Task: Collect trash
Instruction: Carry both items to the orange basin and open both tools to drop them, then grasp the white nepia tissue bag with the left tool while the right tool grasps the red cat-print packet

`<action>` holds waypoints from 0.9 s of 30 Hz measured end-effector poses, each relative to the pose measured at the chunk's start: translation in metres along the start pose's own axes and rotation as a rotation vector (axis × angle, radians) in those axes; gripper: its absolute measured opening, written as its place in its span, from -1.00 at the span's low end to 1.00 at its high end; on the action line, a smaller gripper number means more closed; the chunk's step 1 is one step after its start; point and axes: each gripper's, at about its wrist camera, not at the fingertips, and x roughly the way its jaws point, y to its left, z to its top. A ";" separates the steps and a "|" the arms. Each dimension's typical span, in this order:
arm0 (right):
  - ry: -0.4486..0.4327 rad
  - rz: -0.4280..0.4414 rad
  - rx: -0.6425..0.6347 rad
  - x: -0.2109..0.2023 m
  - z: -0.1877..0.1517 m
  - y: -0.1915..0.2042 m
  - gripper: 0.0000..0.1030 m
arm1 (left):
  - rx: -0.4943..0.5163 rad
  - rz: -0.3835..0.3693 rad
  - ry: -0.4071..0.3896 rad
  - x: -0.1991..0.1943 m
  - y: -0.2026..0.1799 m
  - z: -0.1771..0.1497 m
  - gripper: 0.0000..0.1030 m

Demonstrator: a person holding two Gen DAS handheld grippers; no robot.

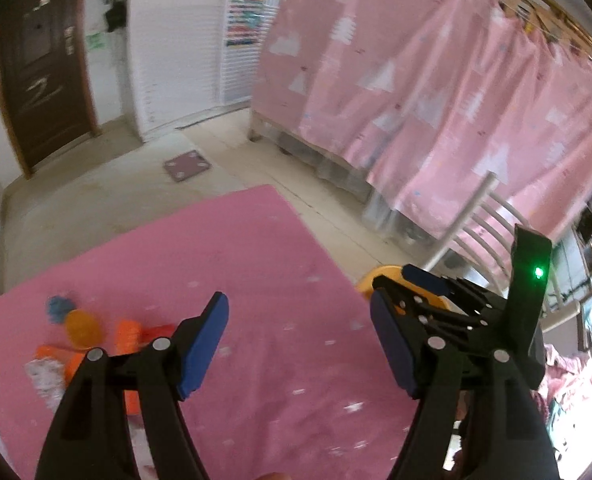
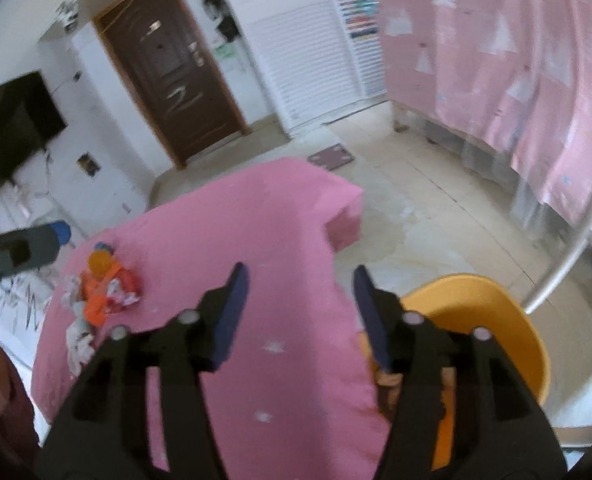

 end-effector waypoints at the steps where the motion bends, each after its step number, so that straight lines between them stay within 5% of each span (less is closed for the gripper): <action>1: 0.009 0.010 -0.020 0.005 0.001 0.011 0.13 | -0.011 0.018 -0.004 -0.004 0.012 -0.002 0.28; 11: 0.091 0.069 -0.156 0.038 -0.002 0.086 0.13 | -0.176 0.145 -0.008 -0.027 0.125 -0.011 0.28; 27: 0.203 0.117 -0.328 0.085 -0.016 0.180 0.20 | -0.310 0.204 0.083 -0.010 0.226 -0.069 0.36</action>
